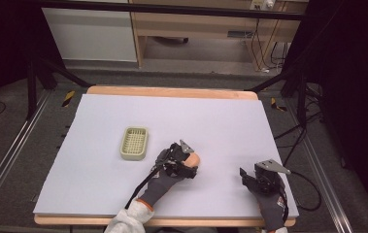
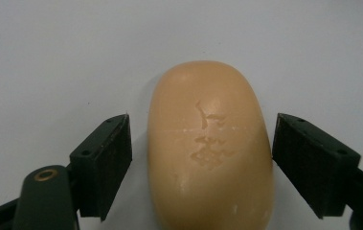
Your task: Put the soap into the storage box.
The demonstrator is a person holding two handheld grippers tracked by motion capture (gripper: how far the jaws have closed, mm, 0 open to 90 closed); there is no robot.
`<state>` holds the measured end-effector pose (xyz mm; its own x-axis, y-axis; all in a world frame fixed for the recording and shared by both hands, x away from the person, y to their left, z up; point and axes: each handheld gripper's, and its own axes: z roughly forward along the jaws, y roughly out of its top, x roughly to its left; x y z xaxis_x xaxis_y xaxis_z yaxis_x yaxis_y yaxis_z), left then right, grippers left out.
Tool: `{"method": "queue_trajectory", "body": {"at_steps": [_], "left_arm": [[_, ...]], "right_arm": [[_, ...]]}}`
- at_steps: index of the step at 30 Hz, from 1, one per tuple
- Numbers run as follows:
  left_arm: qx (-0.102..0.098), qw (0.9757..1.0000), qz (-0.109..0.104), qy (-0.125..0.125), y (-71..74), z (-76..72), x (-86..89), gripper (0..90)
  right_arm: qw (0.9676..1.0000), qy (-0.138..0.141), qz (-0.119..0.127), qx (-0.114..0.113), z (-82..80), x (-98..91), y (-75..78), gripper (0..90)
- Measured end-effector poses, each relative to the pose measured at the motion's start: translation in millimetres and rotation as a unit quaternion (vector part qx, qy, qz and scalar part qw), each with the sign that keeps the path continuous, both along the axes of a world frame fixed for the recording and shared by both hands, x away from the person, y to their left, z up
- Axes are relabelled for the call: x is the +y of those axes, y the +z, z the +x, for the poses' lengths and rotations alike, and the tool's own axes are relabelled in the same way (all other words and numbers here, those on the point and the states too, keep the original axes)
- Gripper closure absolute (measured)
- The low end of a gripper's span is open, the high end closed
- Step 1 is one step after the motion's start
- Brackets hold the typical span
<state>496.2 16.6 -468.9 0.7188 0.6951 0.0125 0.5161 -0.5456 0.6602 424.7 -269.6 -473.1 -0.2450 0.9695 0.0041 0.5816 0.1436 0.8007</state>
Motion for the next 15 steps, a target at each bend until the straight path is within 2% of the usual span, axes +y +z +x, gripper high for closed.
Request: {"method": "queue_trajectory", "body": {"at_steps": [6,15], "left_arm": [[0.008,0.9999,0.012,-0.005,-4.7,1.5,-3.4,26.7],[0.009,0.9999,0.010,-0.005,-4.2,2.3,-3.6,30.9]], "right_arm": [[1.0000,0.000,0.000,0.000,0.1,0.0,-0.2,39.2],[1.0000,0.001,0.001,0.001,0.2,0.1,-0.3,39.5]]}}
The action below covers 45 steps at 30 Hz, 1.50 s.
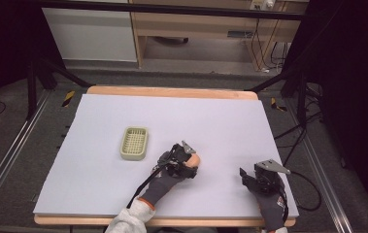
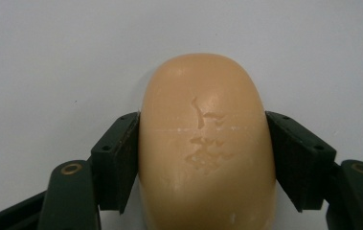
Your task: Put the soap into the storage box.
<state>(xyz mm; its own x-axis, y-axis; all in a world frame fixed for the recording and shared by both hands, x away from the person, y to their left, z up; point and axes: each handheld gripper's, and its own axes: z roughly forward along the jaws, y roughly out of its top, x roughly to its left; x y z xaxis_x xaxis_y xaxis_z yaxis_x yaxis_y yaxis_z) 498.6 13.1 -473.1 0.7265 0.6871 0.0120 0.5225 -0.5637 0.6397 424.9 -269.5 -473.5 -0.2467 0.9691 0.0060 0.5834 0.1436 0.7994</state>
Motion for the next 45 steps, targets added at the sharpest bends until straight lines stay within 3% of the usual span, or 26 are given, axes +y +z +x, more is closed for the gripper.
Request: {"method": "queue_trajectory", "body": {"at_steps": [11,16,26,45], "left_arm": [[0.002,1.0000,0.005,-0.001,1.6,0.6,0.4,31.5],[-0.003,1.0000,-0.004,0.000,6.8,-2.3,3.2,31.5],[-0.011,0.9997,-0.024,-0.003,23.8,-10.7,18.3,31.5],[-0.018,0.9996,-0.021,0.000,41.6,-16.7,41.5,31.6]], "right_arm": [[1.0000,0.001,0.002,-0.001,0.1,-0.1,0.2,39.9],[1.0000,0.001,0.002,0.000,0.2,0.0,0.0,40.0],[1.0000,0.001,0.002,0.000,-0.1,-0.2,0.3,40.1],[1.0000,0.001,0.001,-0.001,-0.3,-0.6,0.2,41.3]]}}
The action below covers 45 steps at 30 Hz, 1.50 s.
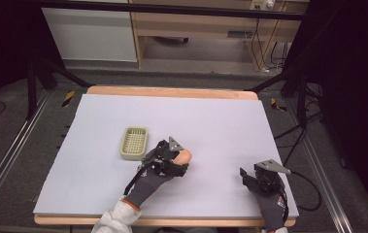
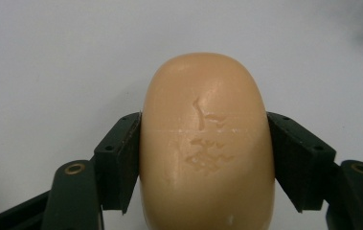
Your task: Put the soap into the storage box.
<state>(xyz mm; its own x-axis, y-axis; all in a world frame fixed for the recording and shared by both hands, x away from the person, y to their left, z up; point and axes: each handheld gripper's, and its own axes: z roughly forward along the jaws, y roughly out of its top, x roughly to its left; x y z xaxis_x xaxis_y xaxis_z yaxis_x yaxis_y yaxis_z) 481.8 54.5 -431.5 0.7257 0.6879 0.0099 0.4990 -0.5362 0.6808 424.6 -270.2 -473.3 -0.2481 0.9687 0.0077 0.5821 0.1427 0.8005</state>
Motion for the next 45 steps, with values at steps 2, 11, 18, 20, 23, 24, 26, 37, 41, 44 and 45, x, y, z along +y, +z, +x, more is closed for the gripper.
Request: {"method": "queue_trajectory", "body": {"at_steps": [2,11,18,20,23,24,26,37,41,44,45], "left_arm": [[0.000,1.0000,-0.002,0.001,1.4,0.2,2.9,31.6],[-0.004,1.0000,-0.002,0.007,7.7,-1.4,17.1,31.6],[-0.005,0.9998,-0.007,0.015,11.4,-2.2,31.2,31.6],[-0.005,0.9998,-0.009,0.019,12.0,-2.3,34.9,31.6],[-0.006,0.9997,-0.008,0.023,12.4,-2.0,39.8,31.6],[-0.008,0.9997,-0.007,0.023,12.4,-1.9,41.9,31.6],[-0.008,0.9996,-0.008,0.027,12.3,-1.8,46.2,31.6],[-0.013,0.9986,-0.016,0.049,19.3,1.7,67.1,31.6],[-0.015,0.9978,-0.024,0.060,22.6,3.9,74.8,31.6],[-0.017,0.9970,-0.030,0.070,24.4,5.7,79.2,31.6],[-0.017,0.9968,-0.030,0.072,25.1,6.3,80.5,31.6]], "right_arm": [[1.0000,0.000,-0.001,-0.001,0.2,-0.3,-0.1,41.2],[1.0000,-0.002,-0.003,-0.001,0.2,-0.7,-0.3,41.1],[1.0000,-0.003,-0.003,0.000,0.1,-0.7,-0.3,41.1],[1.0000,-0.003,-0.004,0.000,0.2,-0.7,-0.4,41.1],[1.0000,-0.003,-0.003,0.000,0.0,-0.8,-0.3,41.2],[1.0000,-0.003,-0.004,0.000,0.0,-0.8,-0.3,41.2],[1.0000,-0.003,-0.004,0.000,0.1,-0.8,-0.4,41.2],[1.0000,-0.002,-0.006,-0.001,0.2,-0.3,-1.1,41.0],[1.0000,-0.002,-0.005,-0.001,-0.1,-0.6,-0.7,41.0],[1.0000,-0.002,-0.005,-0.002,0.0,-0.7,-0.8,40.9],[1.0000,-0.002,-0.005,-0.001,0.1,-0.5,-0.8,40.9]]}}
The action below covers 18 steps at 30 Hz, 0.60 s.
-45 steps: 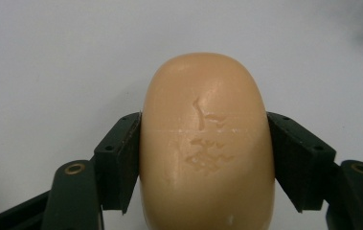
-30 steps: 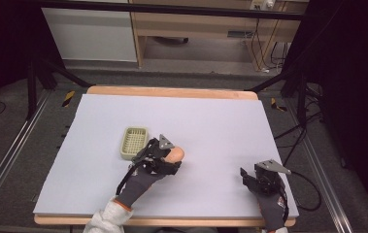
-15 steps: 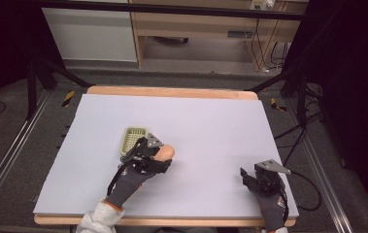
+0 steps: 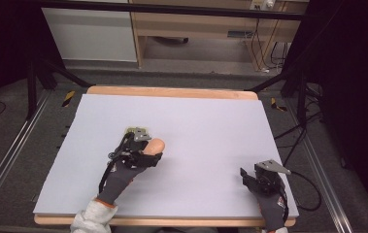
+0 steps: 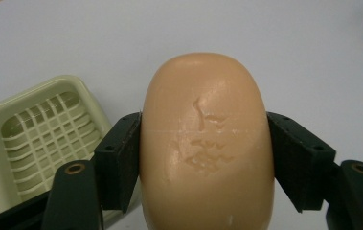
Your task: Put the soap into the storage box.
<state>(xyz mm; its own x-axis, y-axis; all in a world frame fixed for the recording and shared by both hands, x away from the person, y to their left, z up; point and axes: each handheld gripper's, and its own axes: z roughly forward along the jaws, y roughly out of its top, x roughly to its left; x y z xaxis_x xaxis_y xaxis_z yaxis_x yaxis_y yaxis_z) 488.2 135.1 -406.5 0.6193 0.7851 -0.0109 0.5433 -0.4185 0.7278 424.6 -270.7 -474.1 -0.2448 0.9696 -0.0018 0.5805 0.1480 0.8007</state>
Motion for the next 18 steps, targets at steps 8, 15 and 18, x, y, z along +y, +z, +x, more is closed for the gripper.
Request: {"method": "queue_trajectory", "body": {"at_steps": [8,15,18], "left_arm": [[-0.004,0.9998,-0.007,0.018,4.0,6.1,11.1,31.6],[-0.009,0.9993,-0.008,0.036,4.7,13.2,19.3,31.6],[-0.008,0.9991,-0.007,0.040,5.1,16.1,22.6,31.6]], "right_arm": [[1.0000,0.000,0.000,0.000,0.0,0.2,0.1,40.8],[1.0000,0.000,0.001,0.000,0.1,0.7,0.2,40.8],[1.0000,0.001,0.002,-0.001,0.0,1.0,0.3,40.8]]}}
